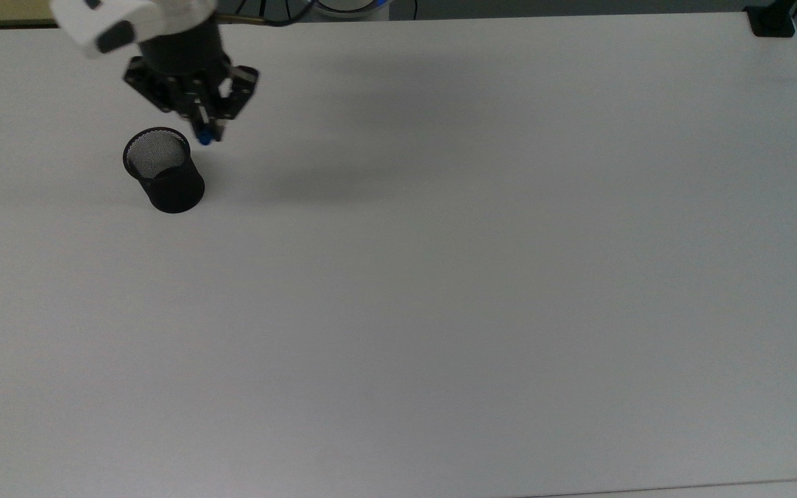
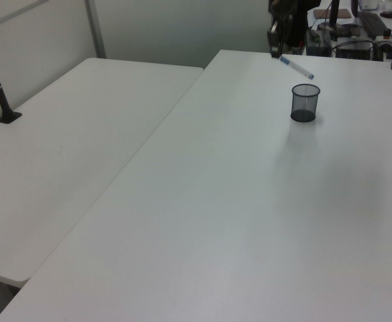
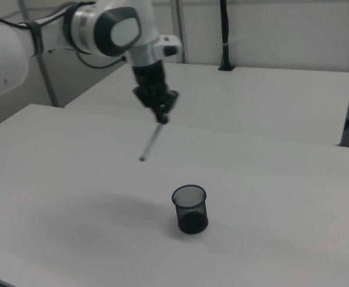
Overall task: Insert the marker
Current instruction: 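Lift the marker and carry it toward the black mesh pen cup, then tilt the marker upright and lower it into the pen cup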
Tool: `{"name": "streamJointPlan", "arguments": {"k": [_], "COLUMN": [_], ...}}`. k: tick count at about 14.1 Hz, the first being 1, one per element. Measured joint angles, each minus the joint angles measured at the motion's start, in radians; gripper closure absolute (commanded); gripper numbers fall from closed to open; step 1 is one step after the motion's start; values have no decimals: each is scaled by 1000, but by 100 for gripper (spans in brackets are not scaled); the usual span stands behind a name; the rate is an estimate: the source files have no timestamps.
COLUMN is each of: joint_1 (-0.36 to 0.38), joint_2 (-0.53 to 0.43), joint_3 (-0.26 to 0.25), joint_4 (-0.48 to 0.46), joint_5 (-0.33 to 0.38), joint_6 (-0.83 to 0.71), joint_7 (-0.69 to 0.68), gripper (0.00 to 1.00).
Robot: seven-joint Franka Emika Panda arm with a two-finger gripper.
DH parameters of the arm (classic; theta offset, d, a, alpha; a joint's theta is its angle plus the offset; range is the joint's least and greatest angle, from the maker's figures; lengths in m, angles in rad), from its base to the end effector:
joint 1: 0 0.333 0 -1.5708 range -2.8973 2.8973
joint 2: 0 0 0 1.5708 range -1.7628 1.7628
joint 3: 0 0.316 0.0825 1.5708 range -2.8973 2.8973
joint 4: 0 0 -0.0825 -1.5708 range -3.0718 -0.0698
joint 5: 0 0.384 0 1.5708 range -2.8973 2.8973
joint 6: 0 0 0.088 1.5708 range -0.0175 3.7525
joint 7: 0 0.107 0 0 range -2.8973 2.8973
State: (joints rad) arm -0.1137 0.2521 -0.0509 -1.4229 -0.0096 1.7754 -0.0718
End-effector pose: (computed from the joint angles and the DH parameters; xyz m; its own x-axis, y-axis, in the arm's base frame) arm 0.6392 -0.1030 0.5631 0.9913 -0.0871 0.0986 -0.0904 -0.9955 0.0294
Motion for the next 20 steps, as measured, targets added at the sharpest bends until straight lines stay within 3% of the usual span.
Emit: {"name": "streamJointPlan", "arguments": {"k": [2, 6, 9, 14, 20], "joint_1": [-80, -168, -229, -235, -231], "joint_2": [1, -5, -23, -84, -121], "joint_3": [-1, -2, -2, 2, 12], "joint_4": [1, 2, -23, -222, -362], "joint_5": [2, 9, 61, 70, 70], "joint_6": [102, 230, 307, 429, 497], "joint_7": [-28, -38, -45, -49, -97], "gripper": [98, 98, 98, 98, 98]}}
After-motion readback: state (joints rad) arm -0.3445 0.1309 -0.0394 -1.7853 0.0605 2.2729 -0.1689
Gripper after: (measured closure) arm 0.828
